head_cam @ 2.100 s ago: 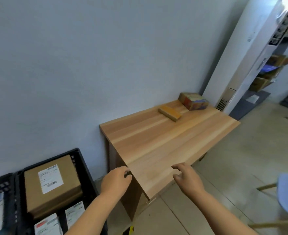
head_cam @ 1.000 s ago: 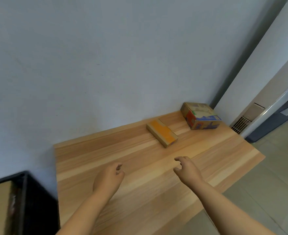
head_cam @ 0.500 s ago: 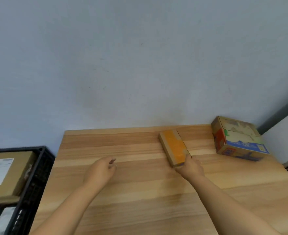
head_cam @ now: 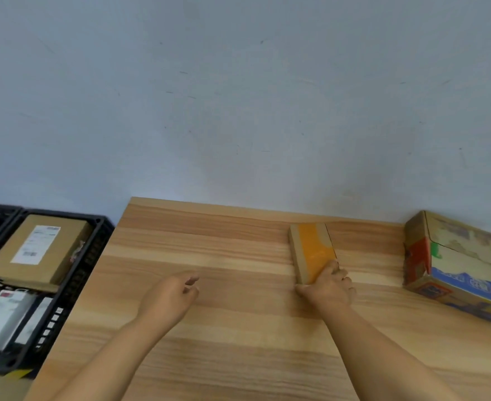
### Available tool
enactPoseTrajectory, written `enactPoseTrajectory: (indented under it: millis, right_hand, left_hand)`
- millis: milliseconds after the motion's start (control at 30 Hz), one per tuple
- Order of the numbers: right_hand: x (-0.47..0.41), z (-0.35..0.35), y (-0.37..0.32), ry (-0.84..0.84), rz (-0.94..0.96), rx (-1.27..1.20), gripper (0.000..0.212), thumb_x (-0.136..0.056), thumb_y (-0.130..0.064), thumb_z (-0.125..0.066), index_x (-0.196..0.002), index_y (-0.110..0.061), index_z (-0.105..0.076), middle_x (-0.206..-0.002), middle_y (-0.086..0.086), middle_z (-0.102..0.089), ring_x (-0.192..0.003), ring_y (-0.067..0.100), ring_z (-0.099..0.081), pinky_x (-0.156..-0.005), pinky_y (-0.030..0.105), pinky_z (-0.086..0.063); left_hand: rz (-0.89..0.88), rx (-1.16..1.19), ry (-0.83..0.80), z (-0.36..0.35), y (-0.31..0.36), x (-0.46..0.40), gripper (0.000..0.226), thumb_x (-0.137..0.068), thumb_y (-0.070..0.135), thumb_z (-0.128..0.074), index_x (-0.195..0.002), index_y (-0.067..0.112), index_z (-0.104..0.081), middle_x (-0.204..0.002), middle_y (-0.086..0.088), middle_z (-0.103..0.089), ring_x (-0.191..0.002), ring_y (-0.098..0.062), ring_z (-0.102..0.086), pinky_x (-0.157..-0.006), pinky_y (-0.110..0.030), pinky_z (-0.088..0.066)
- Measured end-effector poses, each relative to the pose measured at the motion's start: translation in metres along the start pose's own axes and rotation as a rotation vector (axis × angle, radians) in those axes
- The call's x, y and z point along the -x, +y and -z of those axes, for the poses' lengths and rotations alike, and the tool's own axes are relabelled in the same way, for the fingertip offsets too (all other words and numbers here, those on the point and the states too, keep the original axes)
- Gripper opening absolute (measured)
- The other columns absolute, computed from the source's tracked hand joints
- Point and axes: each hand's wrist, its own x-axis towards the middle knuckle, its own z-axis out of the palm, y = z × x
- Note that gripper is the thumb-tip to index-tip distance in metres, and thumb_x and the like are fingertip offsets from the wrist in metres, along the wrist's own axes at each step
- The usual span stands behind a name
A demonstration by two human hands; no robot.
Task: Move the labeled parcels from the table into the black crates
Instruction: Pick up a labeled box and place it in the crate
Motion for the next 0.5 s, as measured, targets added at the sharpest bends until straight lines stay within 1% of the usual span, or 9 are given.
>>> enactPoseTrajectory:
  millis: [100, 167, 367, 500]
  right_hand:
    - [0.003, 0.000, -0.003, 0.018, -0.005, -0.002, 0.121, -0.062, -0.068, -0.067, -0.146, -0.009, -0.004, -0.143, 0.016, -0.032, -0.130, 0.032, -0.034, -0.105, 0.041, -0.033]
    - [0.009, 0.001, -0.007, 0.025, -0.001, -0.021, 0.119, -0.061, -0.069, -0.065, -0.147, -0.010, -0.007, -0.140, 0.014, -0.036, -0.127, 0.032, -0.036, -0.103, 0.041, -0.034]
    - [0.046, 0.013, -0.038, 0.092, 0.118, -0.087, 0.114, -0.060, -0.066, -0.064, -0.145, -0.010, -0.013, -0.138, 0.015, -0.036, -0.126, 0.034, -0.034, -0.103, 0.043, -0.033]
    - [0.084, 0.034, -0.069, 0.182, 0.181, -0.154, 0.118, -0.059, -0.067, -0.063, -0.148, -0.011, -0.008, -0.136, 0.013, -0.038, -0.126, 0.031, -0.035, -0.102, 0.042, -0.033]
  left_hand:
    - [-0.003, -0.013, -0.003, -0.001, 0.002, 0.001, 0.037, -0.091, 0.023, -0.054, -0.127, 0.026, -0.058, -0.123, 0.010, -0.062, -0.102, -0.006, -0.060, -0.088, -0.023, -0.045]
    - [-0.007, -0.030, -0.005, 0.000, 0.005, 0.000, 0.036, -0.092, 0.025, -0.053, -0.128, 0.027, -0.057, -0.123, 0.012, -0.061, -0.104, -0.006, -0.059, -0.088, -0.022, -0.045]
    - [-0.087, -0.006, -0.018, 0.006, 0.025, -0.003, 0.036, -0.091, 0.024, -0.052, -0.127, 0.026, -0.057, -0.123, 0.012, -0.061, -0.104, -0.005, -0.059, -0.088, -0.021, -0.044]
    - [-0.140, -0.016, 0.001, 0.027, 0.038, -0.007, 0.041, -0.090, 0.026, -0.053, -0.131, 0.027, -0.054, -0.128, 0.012, -0.059, -0.109, -0.006, -0.058, -0.091, -0.023, -0.044]
